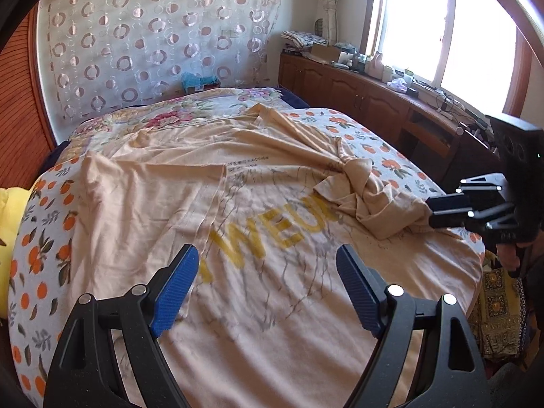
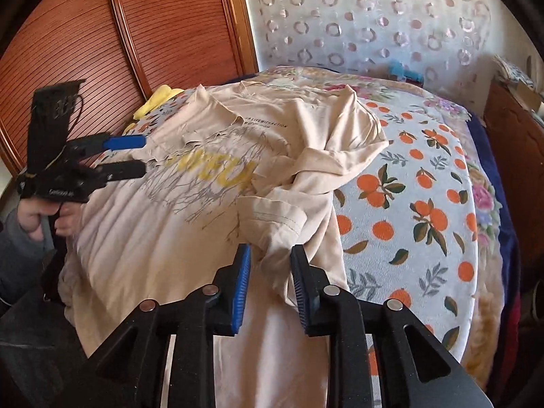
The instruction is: Fold small clothes
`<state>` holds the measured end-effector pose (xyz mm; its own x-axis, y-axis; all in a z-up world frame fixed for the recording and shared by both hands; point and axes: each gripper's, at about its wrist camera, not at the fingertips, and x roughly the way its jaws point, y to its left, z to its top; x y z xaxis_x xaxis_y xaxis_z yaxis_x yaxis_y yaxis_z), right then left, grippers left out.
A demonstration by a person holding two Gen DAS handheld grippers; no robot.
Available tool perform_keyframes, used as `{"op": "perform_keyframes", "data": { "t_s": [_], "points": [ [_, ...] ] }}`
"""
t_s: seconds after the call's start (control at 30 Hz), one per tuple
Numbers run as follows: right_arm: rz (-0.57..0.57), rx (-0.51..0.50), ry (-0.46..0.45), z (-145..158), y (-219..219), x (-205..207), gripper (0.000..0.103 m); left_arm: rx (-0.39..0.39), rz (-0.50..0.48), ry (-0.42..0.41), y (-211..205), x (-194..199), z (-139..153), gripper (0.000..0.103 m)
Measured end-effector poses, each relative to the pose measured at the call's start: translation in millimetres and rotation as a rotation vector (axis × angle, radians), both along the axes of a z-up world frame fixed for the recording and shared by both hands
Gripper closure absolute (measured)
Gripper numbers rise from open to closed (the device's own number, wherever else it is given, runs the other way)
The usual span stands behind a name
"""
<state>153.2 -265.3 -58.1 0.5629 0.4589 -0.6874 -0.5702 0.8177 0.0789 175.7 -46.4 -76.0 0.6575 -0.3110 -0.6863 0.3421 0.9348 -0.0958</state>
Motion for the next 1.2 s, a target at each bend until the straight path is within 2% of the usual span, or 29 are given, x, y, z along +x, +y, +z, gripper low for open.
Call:
{"op": "perform_keyframes", "data": {
  "t_s": [0.07,0.17,0.3,0.4,0.5,0.73,0.83,0.87,0.9,0.93,0.97,1.03,1.1,1.2],
  "points": [
    [-0.015,0.021,-0.006,1.6,-6.4,-0.8,0.068,-0.017,-0.028,0.007,-9.0,13.7,1.2,0.019],
    [-0.060,0.045,-0.031,7.1,-23.6,-0.9,0.066,-0.016,-0.067,0.022,-27.4,34.8,1.9,0.020],
    [-0.137,0.049,-0.064,18.1,-40.5,10.9,0.063,-0.022,-0.129,0.054,-52.0,57.2,-2.0,0.035],
    [-0.178,0.055,-0.042,17.3,-45.1,43.9,0.063,-0.026,-0.164,0.092,-66.3,73.6,-9.3,0.046],
    [-0.207,0.047,-0.016,13.5,-44.0,81.3,0.063,-0.033,-0.188,0.128,-77.4,86.5,-16.0,0.051],
    [-0.203,0.061,0.099,-3.8,-24.7,160.9,0.063,0.012,-0.251,0.177,-100.4,96.0,-30.4,0.052],
    [-0.182,0.062,0.119,-3.7,-17.7,174.5,0.063,0.052,-0.271,0.151,-105.6,93.8,-31.4,0.053],
    [-0.175,0.060,0.122,-2.3,-15.9,178.9,0.065,0.061,-0.273,0.150,-106.4,93.3,-30.9,0.057],
    [-0.167,0.058,0.117,-0.6,-13.3,182.6,0.072,0.061,-0.282,0.152,-106.1,92.4,-30.8,0.067],
    [-0.145,0.056,0.126,-1.0,-9.6,186.8,0.091,0.054,-0.294,0.158,-105.8,91.5,-30.4,0.080],
    [-0.129,0.047,0.128,-1.4,-9.8,191.4,0.097,0.044,-0.308,0.165,-105.0,90.7,-30.0,0.087],
    [-0.113,0.033,0.096,3.3,-8.1,195.8,0.100,0.020,-0.320,0.161,-101.4,88.7,-25.2,0.097],
    [-0.128,0.042,0.029,14.3,-11.7,198.5,0.101,-0.016,-0.299,0.096,-91.9,82.0,-9.7,0.097],
    [-0.165,0.100,-0.044,32.7,-19.7,199.3,0.101,-0.125,-0.223,0.024,-63.4,76.6,16.8,0.097]
  ]
}}
